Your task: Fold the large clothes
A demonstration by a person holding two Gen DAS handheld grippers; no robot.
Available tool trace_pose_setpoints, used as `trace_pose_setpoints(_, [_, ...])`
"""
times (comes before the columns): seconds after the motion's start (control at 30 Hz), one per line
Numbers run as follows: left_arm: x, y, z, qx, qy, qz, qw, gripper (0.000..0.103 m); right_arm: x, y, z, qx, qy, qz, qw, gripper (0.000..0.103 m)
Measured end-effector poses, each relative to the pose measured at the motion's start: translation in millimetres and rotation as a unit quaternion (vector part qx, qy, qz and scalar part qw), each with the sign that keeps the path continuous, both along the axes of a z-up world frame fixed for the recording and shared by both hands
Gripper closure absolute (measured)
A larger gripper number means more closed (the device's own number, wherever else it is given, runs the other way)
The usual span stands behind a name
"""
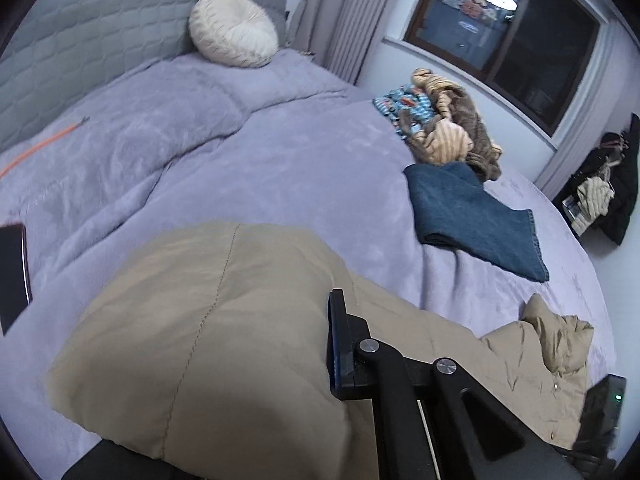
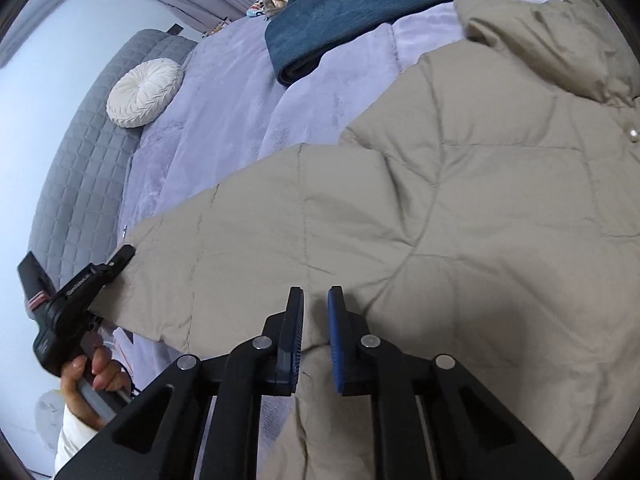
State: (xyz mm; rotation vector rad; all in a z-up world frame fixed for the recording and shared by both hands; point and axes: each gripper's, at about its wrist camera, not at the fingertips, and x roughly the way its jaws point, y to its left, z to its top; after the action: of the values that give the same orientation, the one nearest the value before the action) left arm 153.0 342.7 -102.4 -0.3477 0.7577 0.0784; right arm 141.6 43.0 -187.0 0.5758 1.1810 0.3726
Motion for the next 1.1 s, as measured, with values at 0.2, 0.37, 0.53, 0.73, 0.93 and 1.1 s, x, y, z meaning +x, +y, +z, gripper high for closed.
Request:
trace_pose_setpoints(0.2, [-10,-83,55,0.029,-0.055,-0.113,0.9917,0.094,-1,29,-46,0.003,0.043,0.034,0.999,0.092])
trace_pose_setpoints(0.37, [-10,-189,78,0.024,-0.074,-0.215,0.9735,0.094,-16,1,-28,0.027,0.049,0.049,0.997,0.092])
trace_pose_setpoints(0.53, [-13,-314,59,0.041,-0.052,-0.309,0.9488,0.094,-58,-105,14,-0.045,0.004,-0.027,0.999,0.092])
trace_pose_setpoints(0.73, [-18,-432,-28,0.118,0.046,-0.370,0.9205,0.094,-106,-240,31,-0.109,0.010,-0.126,0.986,0.092])
trace_pose_setpoints(0.93, [-38,-459,-85,0.202,0.076,-0.373,0.9025,0.093,-131,-300,15,-0.121,0.030,-0.152,0.980,0.092])
trace_pose_setpoints(1.1, [-61,-450,-72,0.192,0.036,-0.370,0.9081,0.001,-130,-309,18,-0.113,0.032,-0.159,0.980,0.091])
